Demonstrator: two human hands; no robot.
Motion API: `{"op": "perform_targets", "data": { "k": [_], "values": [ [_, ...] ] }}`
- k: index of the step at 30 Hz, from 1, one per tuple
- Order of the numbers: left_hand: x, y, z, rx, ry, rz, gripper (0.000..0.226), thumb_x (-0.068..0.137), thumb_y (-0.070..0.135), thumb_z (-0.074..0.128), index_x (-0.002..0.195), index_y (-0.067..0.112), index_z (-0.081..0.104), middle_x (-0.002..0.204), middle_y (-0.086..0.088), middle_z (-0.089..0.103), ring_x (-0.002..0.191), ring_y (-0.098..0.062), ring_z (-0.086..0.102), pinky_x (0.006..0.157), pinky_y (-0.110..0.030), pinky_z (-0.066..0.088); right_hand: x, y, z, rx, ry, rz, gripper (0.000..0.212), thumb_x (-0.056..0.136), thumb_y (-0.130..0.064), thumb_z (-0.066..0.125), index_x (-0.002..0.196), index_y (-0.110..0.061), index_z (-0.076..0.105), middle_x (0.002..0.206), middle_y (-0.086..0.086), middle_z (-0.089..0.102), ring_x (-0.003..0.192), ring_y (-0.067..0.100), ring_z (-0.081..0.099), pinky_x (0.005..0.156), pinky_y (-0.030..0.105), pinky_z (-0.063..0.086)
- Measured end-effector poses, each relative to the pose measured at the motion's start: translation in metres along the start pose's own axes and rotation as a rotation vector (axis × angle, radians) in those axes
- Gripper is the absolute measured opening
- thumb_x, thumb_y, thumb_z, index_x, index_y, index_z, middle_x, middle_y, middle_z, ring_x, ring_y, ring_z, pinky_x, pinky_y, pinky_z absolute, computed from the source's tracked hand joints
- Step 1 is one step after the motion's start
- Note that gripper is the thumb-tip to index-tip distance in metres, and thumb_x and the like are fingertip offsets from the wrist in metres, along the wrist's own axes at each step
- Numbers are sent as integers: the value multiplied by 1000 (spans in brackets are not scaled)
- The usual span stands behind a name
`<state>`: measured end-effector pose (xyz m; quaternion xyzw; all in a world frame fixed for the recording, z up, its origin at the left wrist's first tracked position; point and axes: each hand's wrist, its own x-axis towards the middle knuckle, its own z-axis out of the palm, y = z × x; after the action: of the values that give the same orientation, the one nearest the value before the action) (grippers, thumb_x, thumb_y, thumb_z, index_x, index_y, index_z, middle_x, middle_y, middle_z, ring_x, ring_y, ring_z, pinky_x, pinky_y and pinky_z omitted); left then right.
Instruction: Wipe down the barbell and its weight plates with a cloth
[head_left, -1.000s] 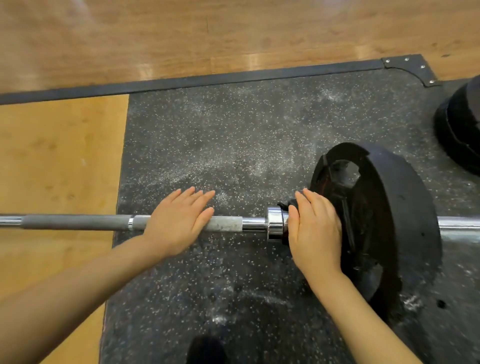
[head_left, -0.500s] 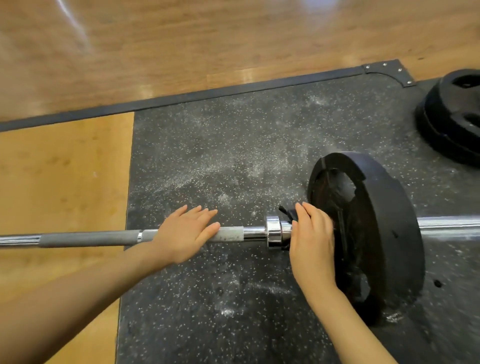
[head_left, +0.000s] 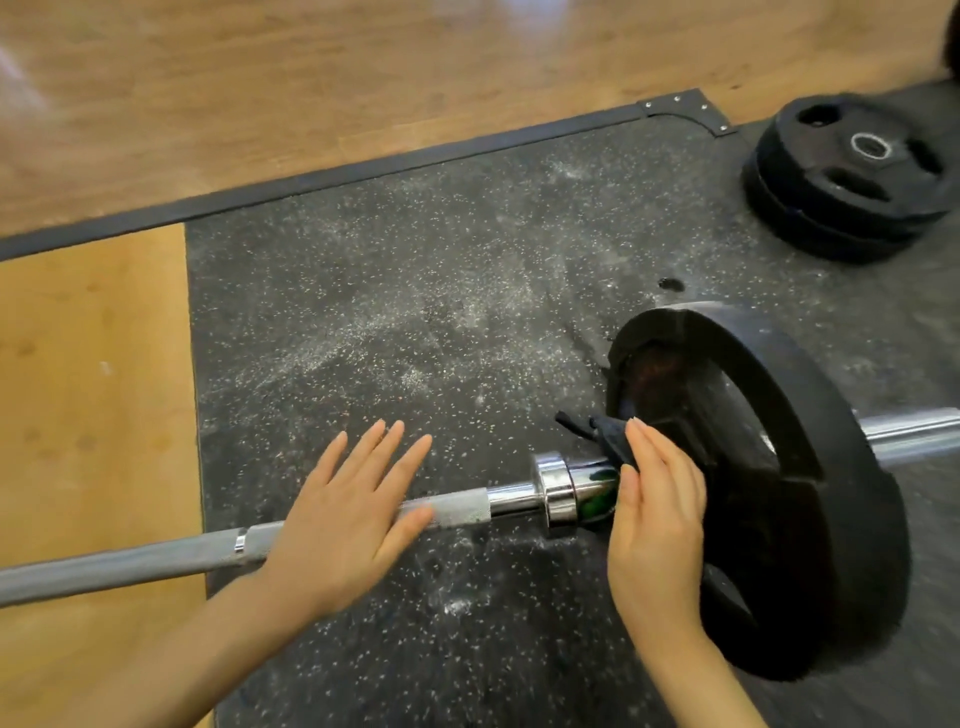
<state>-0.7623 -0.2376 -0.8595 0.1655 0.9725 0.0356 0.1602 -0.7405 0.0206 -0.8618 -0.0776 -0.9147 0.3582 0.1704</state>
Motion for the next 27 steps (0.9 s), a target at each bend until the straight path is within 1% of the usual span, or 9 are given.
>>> {"op": "perform_targets", "data": {
  "k": [3,5,9,12,14,16,21,24,27],
  "values": [
    [1,2,-8,-13,69,15,66,98,58,0,154,26,18,159,-5,18,149,-24,11,118,-45,7,-5,-5,-9,5,31,-23,44,99,-22,35,134,0,51,131,4,51,126,15,39,111,13,23],
    [4,4,-9,-21,78,27,64,100,55,5,153,24,24,158,-7,24,148,-26,16,116,-46,11,-9,-10,-12,20,45,-29,44,99,-22,35,136,-2,50,132,-2,47,128,13,38,112,17,25],
    [0,6,4,-46,72,27,68,95,60,-6,153,30,13,160,-3,18,149,-20,7,120,-42,3,-15,-26,-6,28,-68,-125,43,101,-23,36,136,-4,51,134,-2,49,129,12,39,113,21,27],
    [-3,8,8,-62,65,19,68,96,59,1,153,27,23,158,-3,26,148,-20,13,119,-41,6,-14,-31,3,-40,-275,-250,38,103,-23,43,133,-4,56,133,4,55,127,18,46,112,25,31],
    [-5,9,8,-52,60,20,69,96,58,3,152,26,25,157,-3,27,148,-20,14,119,-40,5,-14,-30,8,-167,-391,-319,35,100,-24,48,129,-8,61,135,6,57,127,23,51,110,35,39],
    [-6,9,10,-52,66,12,72,94,59,-4,153,27,20,159,0,21,149,-17,9,120,-39,2,-17,-27,8,-306,-440,-360,37,100,-31,47,130,-16,62,140,4,54,132,24,47,111,44,37],
    [-8,12,9,-65,66,-5,79,91,61,-13,153,26,20,158,2,23,149,-16,8,120,-37,0,-21,3,-17,-303,-380,-165,49,98,-38,33,133,-15,58,133,-1,57,128,20,49,115,45,30],
    [-7,12,10,-43,64,-1,82,87,63,-18,154,27,14,159,3,20,149,-15,5,120,-35,-4,-19,19,-26,-336,-324,-142,53,99,-36,28,129,-10,62,131,5,58,129,25,48,114,45,29],
    [-7,12,9,-46,72,-3,83,87,63,-18,154,26,16,159,2,22,149,-16,7,120,-35,-3,-18,7,-14,-252,-296,-145,59,101,-42,21,131,-8,59,137,5,56,135,23,41,115,41,27]
  ]
}}
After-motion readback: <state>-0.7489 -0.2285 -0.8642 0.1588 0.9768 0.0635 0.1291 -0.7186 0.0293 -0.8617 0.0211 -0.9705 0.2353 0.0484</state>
